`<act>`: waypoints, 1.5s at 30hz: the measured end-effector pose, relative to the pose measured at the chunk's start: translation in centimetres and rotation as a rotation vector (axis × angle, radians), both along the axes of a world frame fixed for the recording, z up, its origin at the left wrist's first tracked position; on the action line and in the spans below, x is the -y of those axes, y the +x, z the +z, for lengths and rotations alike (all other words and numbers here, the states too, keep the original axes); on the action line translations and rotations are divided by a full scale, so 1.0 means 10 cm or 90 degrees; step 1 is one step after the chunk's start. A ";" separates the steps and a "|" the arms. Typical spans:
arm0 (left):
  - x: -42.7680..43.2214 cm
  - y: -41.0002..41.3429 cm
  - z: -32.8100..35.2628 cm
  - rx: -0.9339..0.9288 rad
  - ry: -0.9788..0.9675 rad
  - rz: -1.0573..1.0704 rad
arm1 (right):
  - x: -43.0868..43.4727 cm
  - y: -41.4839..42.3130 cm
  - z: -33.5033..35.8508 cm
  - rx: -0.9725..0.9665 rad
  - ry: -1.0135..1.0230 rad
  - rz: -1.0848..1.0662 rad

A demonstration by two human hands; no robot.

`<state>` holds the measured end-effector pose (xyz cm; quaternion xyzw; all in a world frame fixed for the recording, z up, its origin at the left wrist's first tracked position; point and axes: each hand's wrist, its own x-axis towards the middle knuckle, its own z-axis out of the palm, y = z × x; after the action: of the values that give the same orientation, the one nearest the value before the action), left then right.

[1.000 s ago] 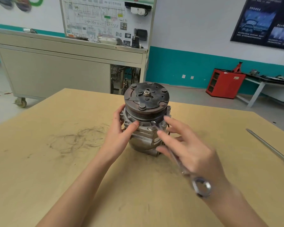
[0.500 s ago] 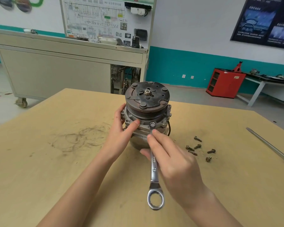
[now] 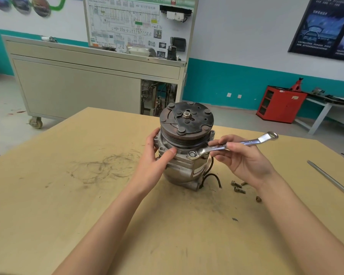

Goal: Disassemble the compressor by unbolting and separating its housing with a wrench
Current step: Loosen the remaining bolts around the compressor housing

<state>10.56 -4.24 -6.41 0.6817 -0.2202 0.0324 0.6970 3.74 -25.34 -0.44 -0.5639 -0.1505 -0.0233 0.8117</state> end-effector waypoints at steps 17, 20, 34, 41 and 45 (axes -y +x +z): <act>0.01 -0.01 0.01 0.006 -0.002 0.004 | -0.76 -0.52 -0.24 0.751 -0.865 -0.732; 0.01 -0.02 0.02 0.006 -0.006 -0.001 | -0.78 -0.52 -0.26 0.756 -0.875 -0.768; 0.01 -0.02 0.00 0.009 0.010 0.006 | -0.46 -0.48 -0.38 0.402 -0.385 -0.391; -0.01 0.00 0.00 -0.003 0.011 0.004 | 0.03 -0.02 -0.06 -0.054 0.033 -0.038; -0.02 0.00 0.01 -0.005 0.012 -0.003 | -0.05 -0.06 0.05 0.043 -0.080 -0.118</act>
<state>10.55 -4.02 -6.30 0.6877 -0.2196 0.0258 0.6915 3.14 -24.85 0.04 -0.6238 -0.1261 -0.1080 0.7638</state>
